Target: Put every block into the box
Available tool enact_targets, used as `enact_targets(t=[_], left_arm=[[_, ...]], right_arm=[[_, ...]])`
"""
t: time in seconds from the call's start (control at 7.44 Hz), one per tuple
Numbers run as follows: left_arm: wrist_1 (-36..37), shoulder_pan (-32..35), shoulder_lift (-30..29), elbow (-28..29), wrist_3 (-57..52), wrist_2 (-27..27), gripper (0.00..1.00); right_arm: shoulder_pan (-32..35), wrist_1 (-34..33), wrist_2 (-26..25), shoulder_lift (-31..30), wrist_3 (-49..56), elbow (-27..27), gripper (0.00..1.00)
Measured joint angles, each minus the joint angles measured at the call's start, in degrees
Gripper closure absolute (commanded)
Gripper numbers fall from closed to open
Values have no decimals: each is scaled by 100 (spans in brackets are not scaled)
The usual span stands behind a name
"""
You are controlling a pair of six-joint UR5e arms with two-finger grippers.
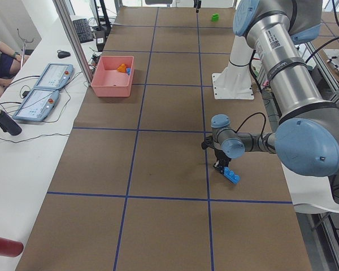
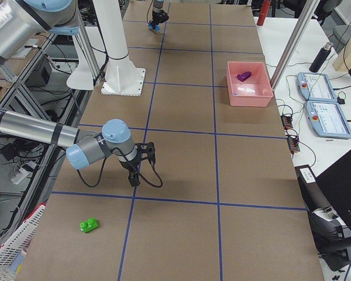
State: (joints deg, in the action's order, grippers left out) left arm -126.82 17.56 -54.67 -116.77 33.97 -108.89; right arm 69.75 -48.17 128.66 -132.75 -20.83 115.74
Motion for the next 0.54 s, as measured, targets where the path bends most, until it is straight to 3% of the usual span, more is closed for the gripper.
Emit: enact_targets(t=[0.27, 0.54], left_arm=[[-9, 429, -304, -169, 571, 7, 100], [21, 864, -1047, -195, 1086, 8, 100]], right_arm=[[2, 8, 13, 56, -30, -6, 0], [3, 4, 23, 166, -55, -14, 0]])
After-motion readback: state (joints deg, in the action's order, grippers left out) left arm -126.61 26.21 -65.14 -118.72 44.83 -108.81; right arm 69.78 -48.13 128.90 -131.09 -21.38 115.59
